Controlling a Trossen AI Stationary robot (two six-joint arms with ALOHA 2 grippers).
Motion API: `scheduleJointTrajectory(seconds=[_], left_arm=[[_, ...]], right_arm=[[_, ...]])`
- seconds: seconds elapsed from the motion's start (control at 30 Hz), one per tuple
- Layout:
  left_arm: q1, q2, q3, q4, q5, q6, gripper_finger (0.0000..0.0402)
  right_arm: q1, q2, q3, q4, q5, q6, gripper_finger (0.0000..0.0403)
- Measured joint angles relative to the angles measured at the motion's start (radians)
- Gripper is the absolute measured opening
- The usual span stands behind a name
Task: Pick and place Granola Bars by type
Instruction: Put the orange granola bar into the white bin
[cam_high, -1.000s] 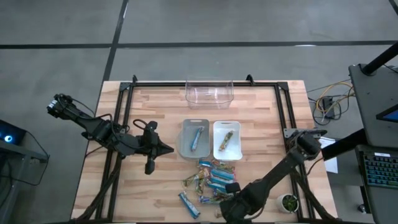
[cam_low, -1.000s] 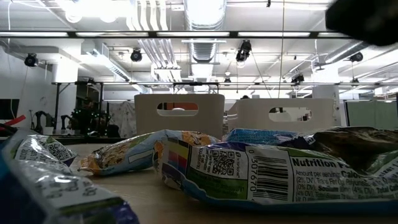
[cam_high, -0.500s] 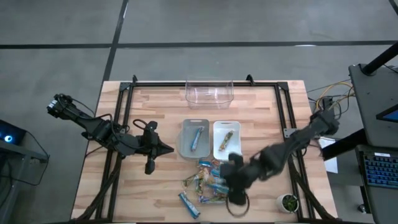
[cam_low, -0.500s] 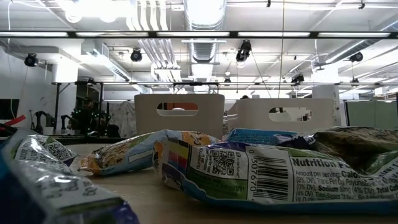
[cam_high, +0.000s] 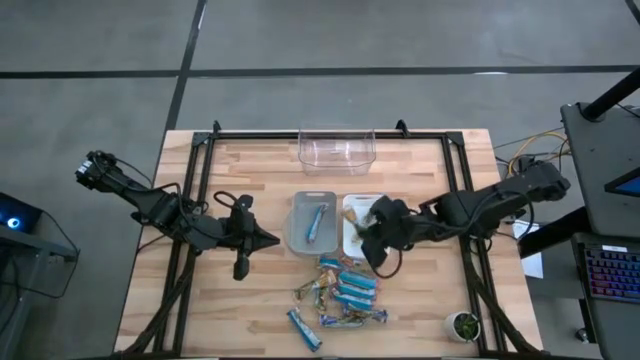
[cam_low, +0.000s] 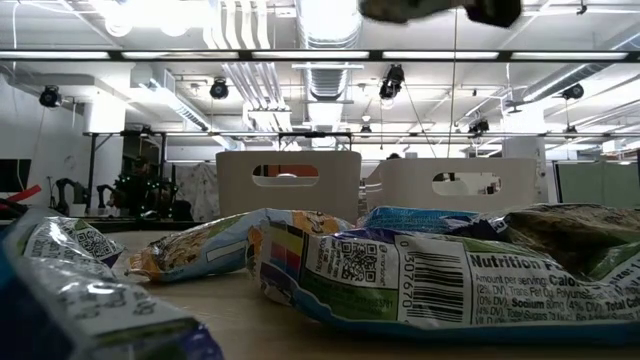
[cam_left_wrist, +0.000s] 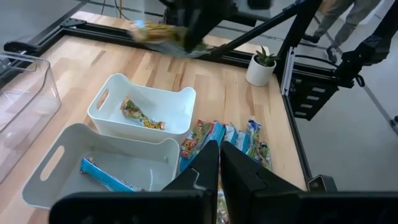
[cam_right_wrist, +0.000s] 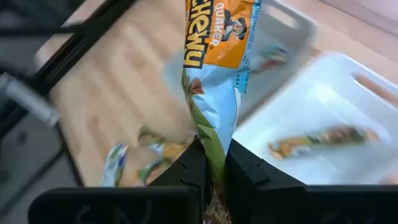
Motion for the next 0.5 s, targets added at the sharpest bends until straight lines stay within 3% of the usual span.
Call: scheduleJointTrajectory(seconds=[0.23,0.5], left_arm=[[0.000,0.000,0.000,0.000,-0.003,-0.033,0.0000],[0.000,0.000,0.000,0.000,-0.003,-0.038,0.0000]], right_arm=[[-0.004,-0.042,-0.173,0.047,0.080,0.364,0.0028],[-0.008,-0.040,-0.345,0.207,0.098,0.590,0.0028]])
